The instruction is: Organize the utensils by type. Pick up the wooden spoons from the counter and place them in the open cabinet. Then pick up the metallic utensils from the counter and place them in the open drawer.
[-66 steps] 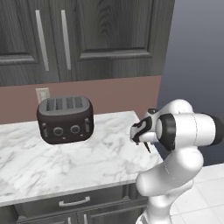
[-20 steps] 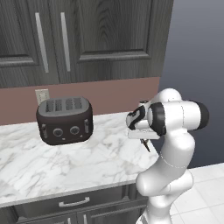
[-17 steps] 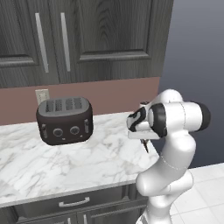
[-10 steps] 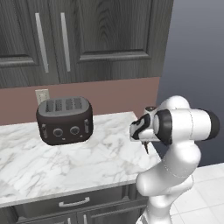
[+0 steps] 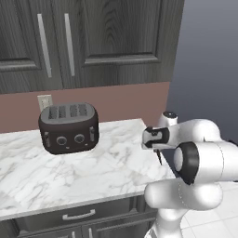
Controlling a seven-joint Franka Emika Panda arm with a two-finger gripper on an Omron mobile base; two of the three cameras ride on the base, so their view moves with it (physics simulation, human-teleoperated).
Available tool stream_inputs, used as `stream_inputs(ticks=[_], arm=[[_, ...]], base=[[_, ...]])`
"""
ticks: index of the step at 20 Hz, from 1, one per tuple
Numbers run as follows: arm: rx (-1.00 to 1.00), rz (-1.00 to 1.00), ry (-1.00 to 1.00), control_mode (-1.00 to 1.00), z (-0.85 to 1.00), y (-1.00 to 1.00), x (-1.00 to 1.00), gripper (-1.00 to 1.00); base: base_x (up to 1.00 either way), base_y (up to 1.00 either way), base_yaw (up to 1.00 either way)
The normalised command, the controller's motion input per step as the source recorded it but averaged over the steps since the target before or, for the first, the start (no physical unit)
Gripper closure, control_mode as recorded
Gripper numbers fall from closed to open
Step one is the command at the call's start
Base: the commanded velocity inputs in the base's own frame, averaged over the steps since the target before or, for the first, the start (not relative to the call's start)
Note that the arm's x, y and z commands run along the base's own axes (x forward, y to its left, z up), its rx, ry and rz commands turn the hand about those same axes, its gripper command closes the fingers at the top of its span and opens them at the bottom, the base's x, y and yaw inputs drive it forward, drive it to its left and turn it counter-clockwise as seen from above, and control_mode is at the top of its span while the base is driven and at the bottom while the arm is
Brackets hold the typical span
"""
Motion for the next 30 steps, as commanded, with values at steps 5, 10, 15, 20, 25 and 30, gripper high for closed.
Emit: stream_inputs(ticks=[5, 10, 15, 20, 25, 30], arm=[[-0.01, 0.03, 0.00, -1.00, 0.51, 0.00, -0.24, 1.00], [-0.02, 0.00, 0.00, -1.00, 0.59, 0.01, -0.26, 1.00], [-0.01, 0.00, -0.02, -1.00, 0.67, 0.00, -0.36, 1.00], [-0.02, 0.01, -0.01, -1.00, 0.70, 0.01, -0.38, 1.00], [-0.05, 0.02, 0.00, -1.00, 0.59, 0.09, -0.40, 1.00], [-0.06, 0.03, -0.01, -1.00, 0.51, 0.14, -0.40, 1.00]], base=[[0.00, 0.00, 0.00], [0.00, 0.00, 0.00], [0.00, 0.00, 0.00], [0.00, 0.00, 0.00], [0.00, 0.00, 0.00], [0.00, 0.00, 0.00]])
